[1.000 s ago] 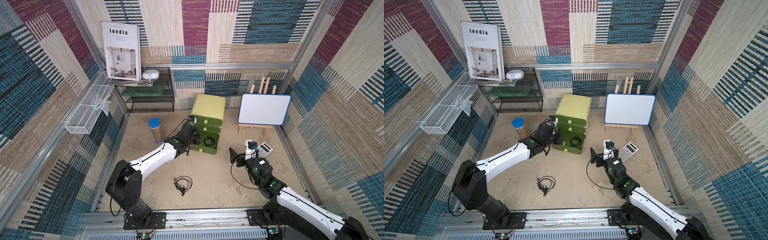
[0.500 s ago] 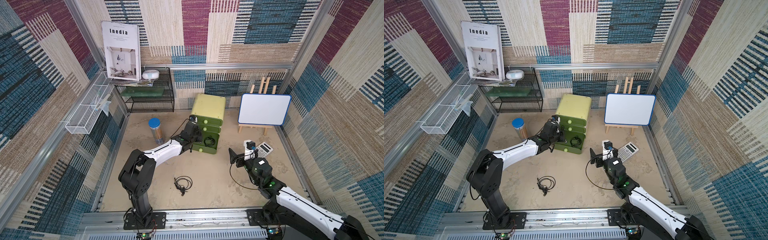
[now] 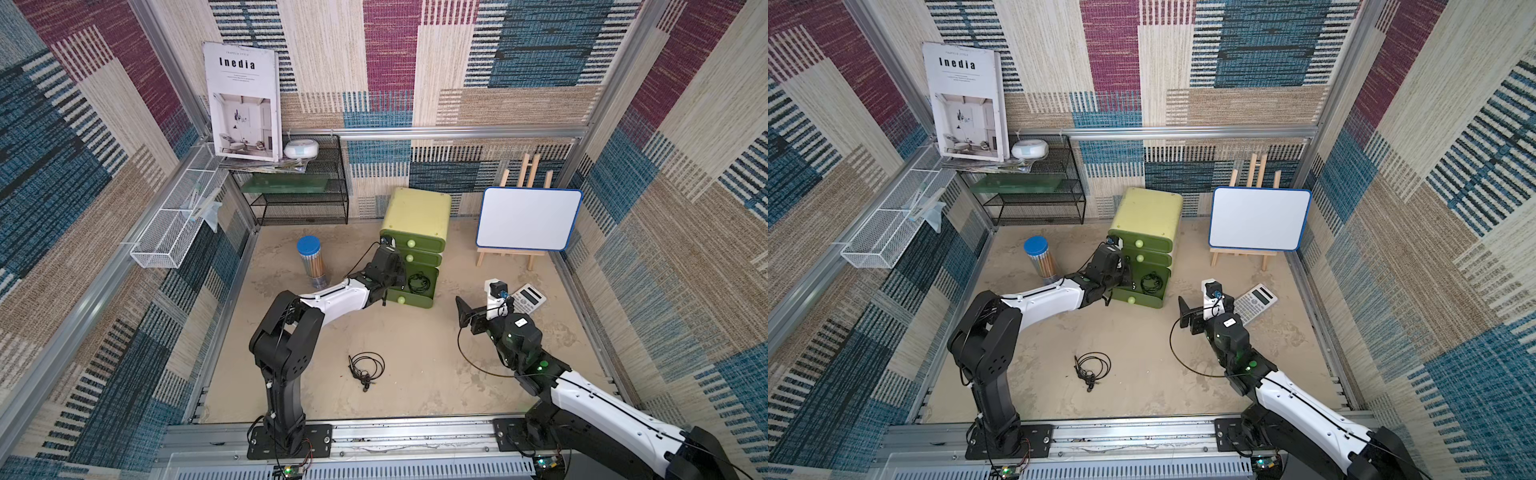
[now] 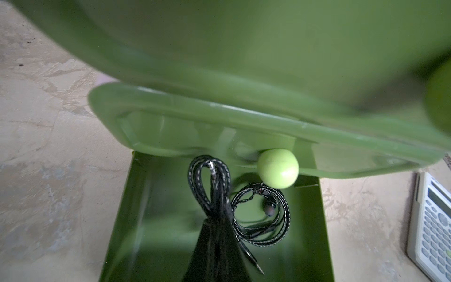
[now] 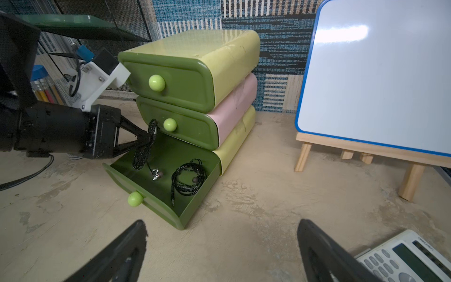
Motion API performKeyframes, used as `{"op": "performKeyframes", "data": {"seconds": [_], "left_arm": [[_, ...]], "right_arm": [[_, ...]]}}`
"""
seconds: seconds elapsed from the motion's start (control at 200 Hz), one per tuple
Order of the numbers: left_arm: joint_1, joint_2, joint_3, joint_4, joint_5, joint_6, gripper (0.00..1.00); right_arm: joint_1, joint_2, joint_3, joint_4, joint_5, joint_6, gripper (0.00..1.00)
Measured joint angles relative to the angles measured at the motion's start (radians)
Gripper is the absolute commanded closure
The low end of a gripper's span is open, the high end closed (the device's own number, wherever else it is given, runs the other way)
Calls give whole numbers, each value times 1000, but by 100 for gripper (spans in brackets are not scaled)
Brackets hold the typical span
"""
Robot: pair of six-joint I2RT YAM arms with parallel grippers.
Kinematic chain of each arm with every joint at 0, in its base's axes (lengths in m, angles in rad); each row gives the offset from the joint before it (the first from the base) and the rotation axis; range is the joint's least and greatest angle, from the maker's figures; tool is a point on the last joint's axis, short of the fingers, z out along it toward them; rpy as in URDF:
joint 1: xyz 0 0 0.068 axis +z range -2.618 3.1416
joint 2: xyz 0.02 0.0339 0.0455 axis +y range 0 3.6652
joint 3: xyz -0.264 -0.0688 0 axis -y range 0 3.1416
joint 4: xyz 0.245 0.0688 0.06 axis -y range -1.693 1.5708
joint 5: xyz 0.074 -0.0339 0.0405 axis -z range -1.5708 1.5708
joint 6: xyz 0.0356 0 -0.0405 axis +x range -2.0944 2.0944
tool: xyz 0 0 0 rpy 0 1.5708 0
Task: Place the wired earphones into the drawer by color
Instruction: Place the wired earphones in the drawer.
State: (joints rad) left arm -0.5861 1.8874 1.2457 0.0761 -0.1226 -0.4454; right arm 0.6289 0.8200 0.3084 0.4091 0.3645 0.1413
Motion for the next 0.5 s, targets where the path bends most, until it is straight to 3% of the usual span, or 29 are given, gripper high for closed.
{"op": "performKeyframes", "data": {"seconds": [0.165,0.501], "left_arm": [[0,-38,-8,-15,18,-8,52],[0,-311,-166,-116,18,-19,11]], "right_arm": [[0,3,0,0,-3,-3,0],[0,33,4,3,-38,5,0]]}}
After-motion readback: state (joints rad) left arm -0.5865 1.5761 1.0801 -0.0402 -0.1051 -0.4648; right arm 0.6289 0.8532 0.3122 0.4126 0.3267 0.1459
